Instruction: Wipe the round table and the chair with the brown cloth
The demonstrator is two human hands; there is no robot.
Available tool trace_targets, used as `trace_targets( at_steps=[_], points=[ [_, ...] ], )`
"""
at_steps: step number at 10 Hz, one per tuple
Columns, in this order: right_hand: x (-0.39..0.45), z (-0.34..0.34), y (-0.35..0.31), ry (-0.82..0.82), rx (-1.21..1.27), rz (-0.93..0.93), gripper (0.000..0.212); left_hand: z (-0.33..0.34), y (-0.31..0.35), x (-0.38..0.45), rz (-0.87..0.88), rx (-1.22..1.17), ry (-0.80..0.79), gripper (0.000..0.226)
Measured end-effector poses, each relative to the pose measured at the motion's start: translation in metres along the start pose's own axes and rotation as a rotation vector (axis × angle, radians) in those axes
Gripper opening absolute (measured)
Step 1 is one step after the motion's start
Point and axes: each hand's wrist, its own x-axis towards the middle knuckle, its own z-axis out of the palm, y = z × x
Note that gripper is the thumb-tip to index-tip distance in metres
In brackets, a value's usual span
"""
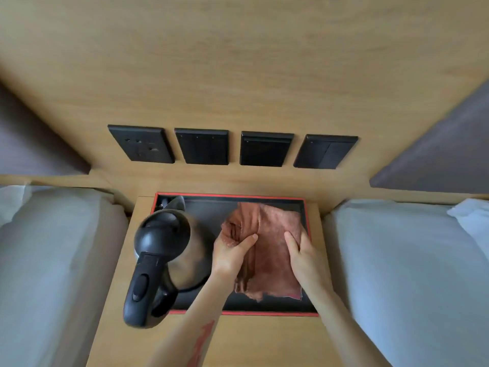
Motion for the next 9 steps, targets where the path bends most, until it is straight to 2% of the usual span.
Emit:
trace_targets(
  at_steps=[2, 3, 4, 5, 6, 7, 8, 9],
  points=[
    [0.016, 0.033, 0.050, -0.028, -0.170, 0.057, 0.060, -0.008, -0.047, 0.014, -0.037, 0.298, 0.131, 0.034],
    [0.012, 0.035, 0.056, 0.018, -0.342, 0.041, 0.067, -0.006, -0.055, 0.007, -0.128, 0.479, 0.124, 0.060],
    [0.010, 0.041, 0.060, 0.214, -0.459, -0.165, 0.067, 0.008, -0.050, -0.008, 0.175, 0.749, 0.179, 0.065],
    [0.015, 0.052, 0.060, 0.324, -0.561, -0.351, 0.048, 0.021, -0.057, -0.003, 0.632, 1.122, 0.103, 0.057],
    [0.013, 0.068, 0.070, 0.189, -0.680, -0.419, 0.049, 0.021, -0.076, 0.009, 0.603, 1.452, -0.100, 0.056],
    [0.010, 0.079, 0.090, 0.052, -0.703, -0.364, 0.057, 0.002, -0.107, 0.020, 0.527, 1.579, -0.245, 0.059],
    [0.015, 0.076, 0.096, 0.024, -0.720, -0.363, 0.064, 0.001, -0.100, 0.022, 0.427, 1.516, -0.305, 0.064],
    [0.013, 0.075, 0.092, 0.084, -0.714, -0.348, 0.066, 0.006, -0.085, 0.016, 0.421, 1.644, -0.346, 0.066]
  ],
)
